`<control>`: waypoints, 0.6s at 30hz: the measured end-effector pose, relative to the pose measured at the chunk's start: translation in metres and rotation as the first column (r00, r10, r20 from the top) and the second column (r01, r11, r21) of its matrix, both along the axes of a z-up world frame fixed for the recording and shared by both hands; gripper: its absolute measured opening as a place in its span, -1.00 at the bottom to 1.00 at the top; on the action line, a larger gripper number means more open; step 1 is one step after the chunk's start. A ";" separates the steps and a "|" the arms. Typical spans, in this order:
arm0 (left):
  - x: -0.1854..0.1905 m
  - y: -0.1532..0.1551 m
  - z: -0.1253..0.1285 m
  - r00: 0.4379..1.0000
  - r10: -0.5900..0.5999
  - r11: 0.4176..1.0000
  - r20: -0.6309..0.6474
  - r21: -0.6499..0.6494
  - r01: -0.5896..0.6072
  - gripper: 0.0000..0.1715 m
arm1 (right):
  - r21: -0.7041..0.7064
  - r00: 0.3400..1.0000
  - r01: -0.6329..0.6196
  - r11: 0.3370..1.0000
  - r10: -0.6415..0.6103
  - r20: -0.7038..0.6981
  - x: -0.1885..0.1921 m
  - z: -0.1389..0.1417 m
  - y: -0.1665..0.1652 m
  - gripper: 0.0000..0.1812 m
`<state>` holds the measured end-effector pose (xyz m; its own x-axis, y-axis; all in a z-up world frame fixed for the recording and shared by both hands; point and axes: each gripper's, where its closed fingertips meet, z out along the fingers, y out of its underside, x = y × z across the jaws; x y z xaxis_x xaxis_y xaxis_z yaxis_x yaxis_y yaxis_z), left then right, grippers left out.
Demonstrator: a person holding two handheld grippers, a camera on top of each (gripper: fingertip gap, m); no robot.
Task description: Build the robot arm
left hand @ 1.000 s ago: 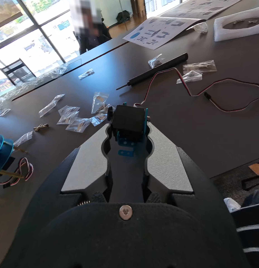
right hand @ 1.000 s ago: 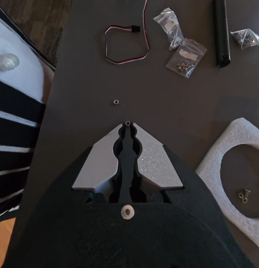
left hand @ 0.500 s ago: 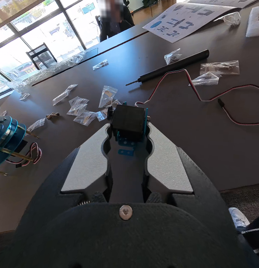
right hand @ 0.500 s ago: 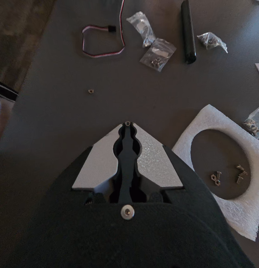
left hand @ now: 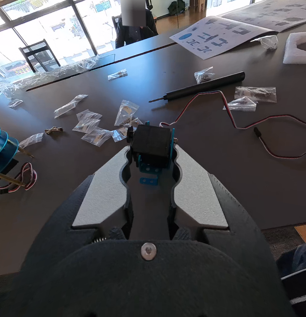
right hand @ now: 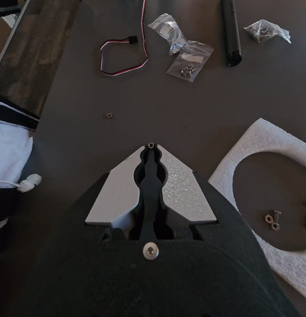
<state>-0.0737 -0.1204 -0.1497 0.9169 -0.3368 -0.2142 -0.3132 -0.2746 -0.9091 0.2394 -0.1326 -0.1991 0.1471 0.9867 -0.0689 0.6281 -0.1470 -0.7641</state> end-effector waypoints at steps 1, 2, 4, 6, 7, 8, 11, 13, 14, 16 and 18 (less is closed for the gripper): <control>0.000 0.000 0.000 1.000 0.001 1.000 0.001 0.000 -0.001 -0.47 | -0.003 1.000 0.000 1.000 0.000 0.000 0.000 0.000 0.000 -0.93; 0.001 0.000 0.000 1.000 0.000 1.000 -0.002 -0.001 0.000 -0.47 | -0.007 1.000 -0.001 1.000 0.001 -0.001 0.000 0.000 0.000 -0.93; 0.002 0.001 0.000 1.000 -0.004 1.000 -0.018 -0.006 0.004 -0.47 | -0.012 1.000 -0.001 1.000 0.001 -0.002 0.000 0.000 0.000 -0.93; 0.003 0.001 0.000 0.999 -0.008 1.000 -0.036 -0.013 0.007 -0.48 | -0.008 1.000 -0.001 1.000 0.001 -0.001 0.000 0.000 0.000 -0.93; 0.003 0.002 0.000 0.999 -0.009 1.000 -0.042 -0.014 0.008 -0.48 | -0.003 1.000 -0.001 1.000 0.001 0.000 0.000 0.000 0.000 -0.93; 0.004 0.003 -0.001 0.999 -0.010 1.000 -0.047 -0.013 0.009 -0.48 | 0.001 1.000 -0.001 1.000 0.001 0.000 0.000 0.000 0.000 -0.93; 0.007 0.005 -0.001 0.998 -0.015 1.000 -0.057 -0.018 0.014 -0.48 | 0.009 1.000 -0.001 1.000 0.001 0.001 0.000 0.000 0.000 -0.93; 0.008 0.006 -0.001 0.998 -0.020 1.000 -0.066 -0.024 0.019 -0.48 | 0.014 1.000 0.000 1.000 0.000 0.002 0.000 0.000 0.000 -0.93; 0.008 0.006 -0.001 0.997 -0.022 0.999 -0.070 -0.025 0.020 -0.48 | 0.015 1.000 0.001 1.000 -0.001 0.002 0.000 0.000 0.000 -0.93; 0.008 0.006 -0.001 0.997 -0.021 0.999 -0.076 -0.025 0.020 -0.47 | 0.017 1.000 0.002 1.000 -0.002 0.002 0.001 0.000 0.000 -0.93; 0.009 0.005 -0.001 0.996 -0.022 0.999 -0.087 -0.026 0.019 -0.48 | 0.022 1.000 0.002 1.000 -0.002 0.003 0.001 0.000 0.000 -0.93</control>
